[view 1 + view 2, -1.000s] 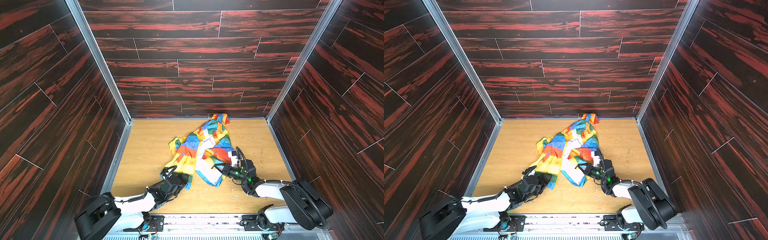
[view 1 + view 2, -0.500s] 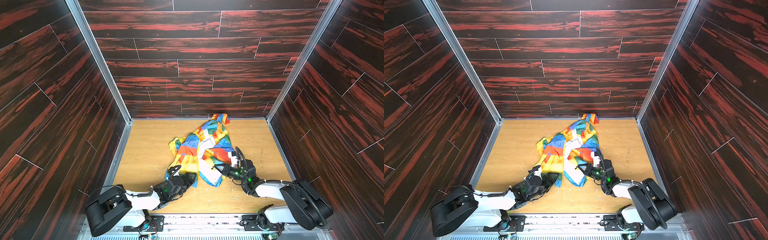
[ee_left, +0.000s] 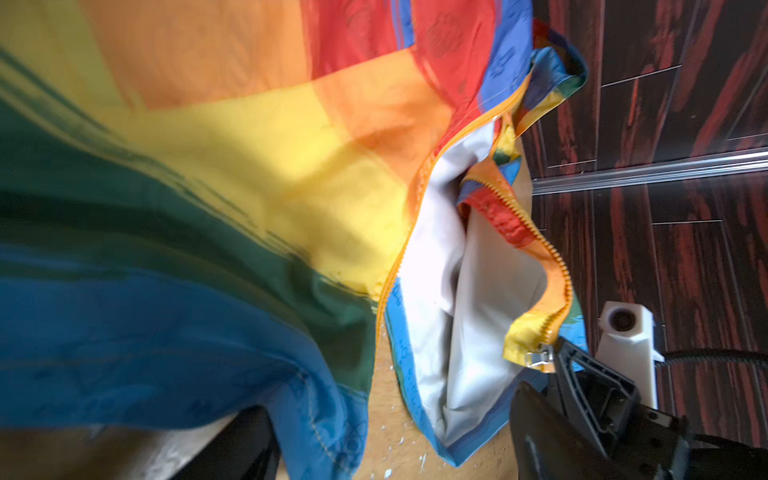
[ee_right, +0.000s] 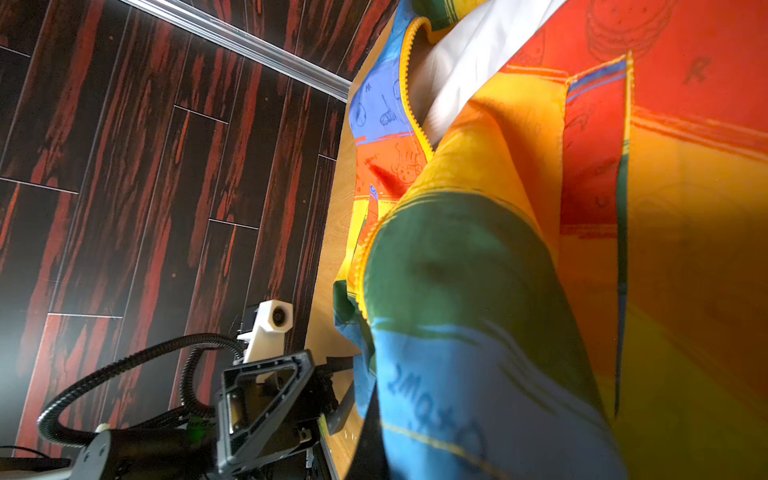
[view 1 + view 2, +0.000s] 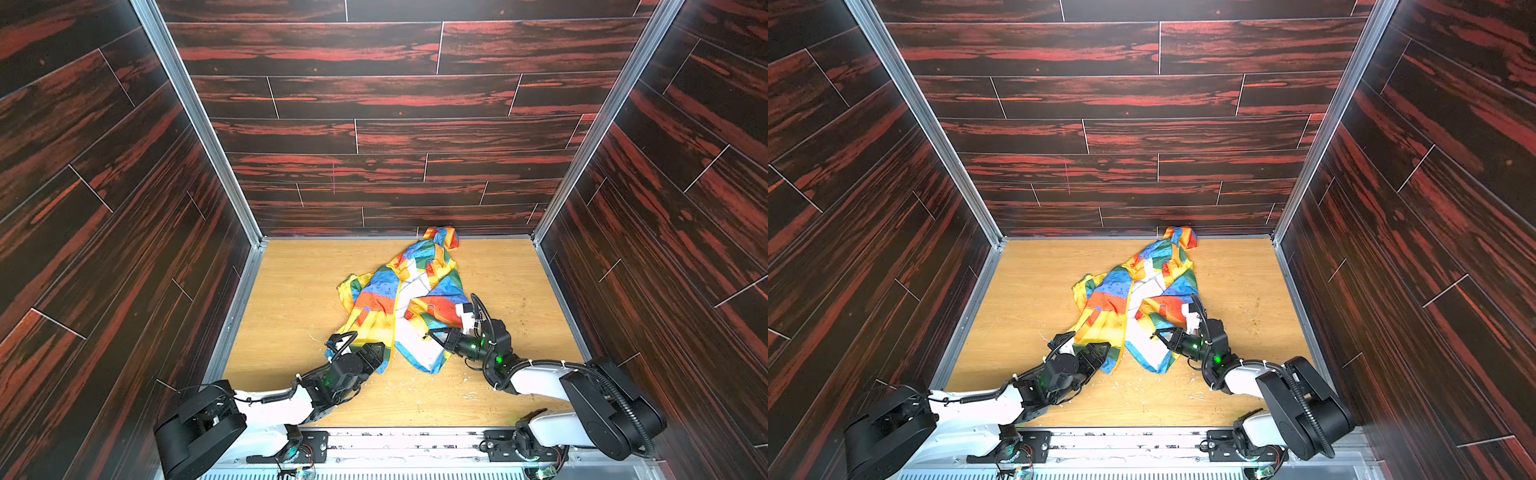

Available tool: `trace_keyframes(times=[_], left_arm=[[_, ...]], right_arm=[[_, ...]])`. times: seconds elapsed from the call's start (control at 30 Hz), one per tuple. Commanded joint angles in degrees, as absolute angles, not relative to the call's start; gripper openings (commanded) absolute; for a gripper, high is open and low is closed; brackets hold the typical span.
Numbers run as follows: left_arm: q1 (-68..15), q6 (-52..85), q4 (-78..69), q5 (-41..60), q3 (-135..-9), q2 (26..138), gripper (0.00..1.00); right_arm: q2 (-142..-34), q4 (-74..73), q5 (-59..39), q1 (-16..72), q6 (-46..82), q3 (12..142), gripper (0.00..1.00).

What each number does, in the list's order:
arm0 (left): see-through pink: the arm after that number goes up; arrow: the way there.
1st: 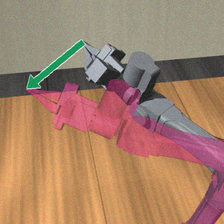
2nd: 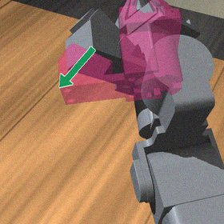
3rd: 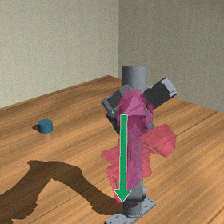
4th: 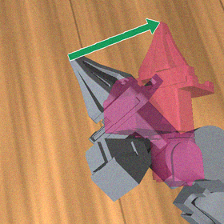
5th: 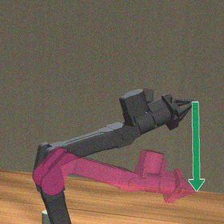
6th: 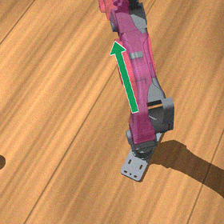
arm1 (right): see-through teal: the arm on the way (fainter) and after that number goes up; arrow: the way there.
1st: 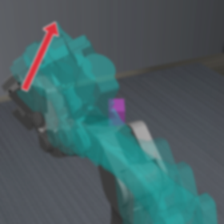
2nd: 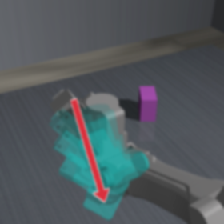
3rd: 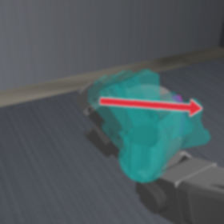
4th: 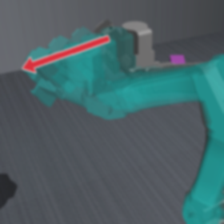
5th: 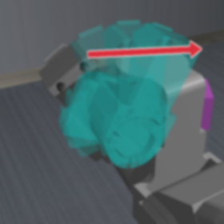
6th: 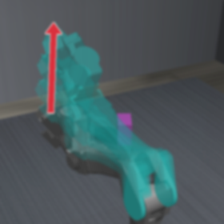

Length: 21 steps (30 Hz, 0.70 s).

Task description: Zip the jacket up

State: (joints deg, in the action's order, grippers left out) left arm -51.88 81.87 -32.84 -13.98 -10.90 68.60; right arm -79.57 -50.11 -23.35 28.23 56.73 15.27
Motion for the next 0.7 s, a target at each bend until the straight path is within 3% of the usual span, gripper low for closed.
trace_keyframes(times=[0.0, 0.23, 0.5, 0.67], left_arm=[[-52.3, 84.5, -31.9, -12.2, -10.1, 69.0, 0.86], [-55.5, 90.2, -35.0, -11.2, -10.8, 73.5, 0.86], [-55.7, 93.6, -50.7, -10.5, -9.5, 86.5, 0.85], [-55.6, 93.3, -49.2, -10.6, -11.5, 88.7, 0.81]], right_arm=[[-77.9, -50.4, -23.2, 28.5, 56.3, 16.2, 0.0], [-77.3, -50.3, -23.0, 28.5, 56.2, 15.8, 0.0], [-75.6, -50.5, -22.3, 28.5, 56.5, 14.2, 0.0], [-75.2, -50.2, -22.3, 28.4, 56.5, 14.2, 0.0]])
